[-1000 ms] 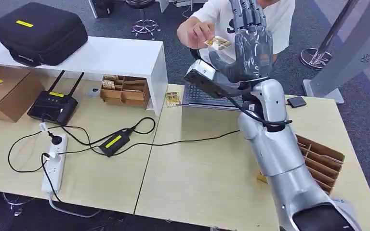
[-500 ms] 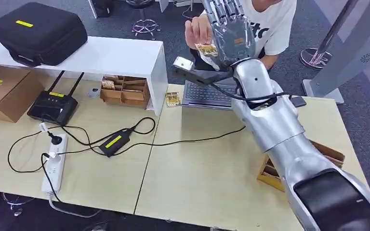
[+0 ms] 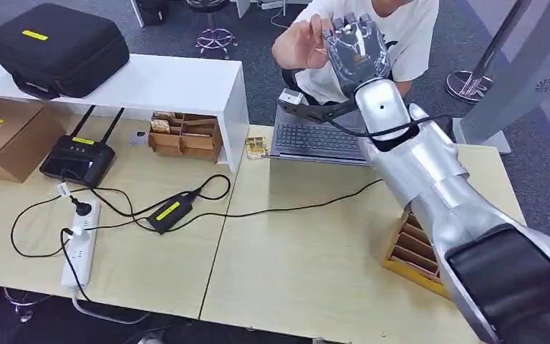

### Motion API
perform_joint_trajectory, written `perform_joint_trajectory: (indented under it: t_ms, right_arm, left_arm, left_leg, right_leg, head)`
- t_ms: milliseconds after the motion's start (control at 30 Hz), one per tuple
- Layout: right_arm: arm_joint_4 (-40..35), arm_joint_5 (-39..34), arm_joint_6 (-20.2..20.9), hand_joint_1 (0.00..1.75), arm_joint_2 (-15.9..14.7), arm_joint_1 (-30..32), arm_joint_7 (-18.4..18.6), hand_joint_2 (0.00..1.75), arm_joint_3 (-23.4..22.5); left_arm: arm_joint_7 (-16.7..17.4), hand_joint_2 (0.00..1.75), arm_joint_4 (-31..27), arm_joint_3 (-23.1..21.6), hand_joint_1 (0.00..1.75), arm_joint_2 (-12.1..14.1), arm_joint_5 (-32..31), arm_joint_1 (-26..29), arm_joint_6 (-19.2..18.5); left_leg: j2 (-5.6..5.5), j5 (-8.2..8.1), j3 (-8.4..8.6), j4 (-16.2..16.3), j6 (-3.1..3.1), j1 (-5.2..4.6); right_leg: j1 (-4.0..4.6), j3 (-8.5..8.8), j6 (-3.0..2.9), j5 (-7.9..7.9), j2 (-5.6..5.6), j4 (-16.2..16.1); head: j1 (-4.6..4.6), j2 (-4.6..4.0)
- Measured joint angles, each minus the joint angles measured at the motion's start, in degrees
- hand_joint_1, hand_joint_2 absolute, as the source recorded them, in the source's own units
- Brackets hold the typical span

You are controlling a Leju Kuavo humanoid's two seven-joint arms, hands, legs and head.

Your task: Pass the card to the sensor for recognition and then transmit it.

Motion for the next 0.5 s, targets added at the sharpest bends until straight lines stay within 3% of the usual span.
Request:
perform_joint_trajectory:
  t_ms: [233,433,500]
  right_arm:
    - [-0.11,-1.27,-1.09,1.75,-0.15,0.12,-2.95,1.75,0.02]
    - [-0.17,-1.27,-1.09,1.75,-0.15,0.13,-3.06,1.75,0.02]
    - [-1.49,-2.1,-1.64,1.75,-0.17,0.88,-5.38,1.75,0.04]
  left_arm:
    - [0.0,1.75,0.0,0.0,0.0,-0.11,0.0,-0.4,0.0]
    - [0.0,1.75,0.0,0.0,0.0,-0.11,0.0,-0.41,0.0]
    - [-0.04,1.75,0.0,0.0,0.0,-0.11,0.22,-0.48,0.13]
  left_leg:
    - [0.0,0.0,-0.04,0.0,0.0,0.0]
    - [0.0,0.0,-0.04,0.0,0.0,0.0]
    - [0.01,0.0,-0.05,-0.01,0.0,0.01]
  right_leg:
    - [0.0,-0.05,0.0,0.0,0.0,0.01]
    - [0.0,-0.05,0.0,0.0,0.0,0.01]
    - [0.01,-0.05,0.0,0.0,0.01,0.01]
  head:
    - [0.0,0.0]
    - [0.0,0.0]
    - [0.0,0.0]
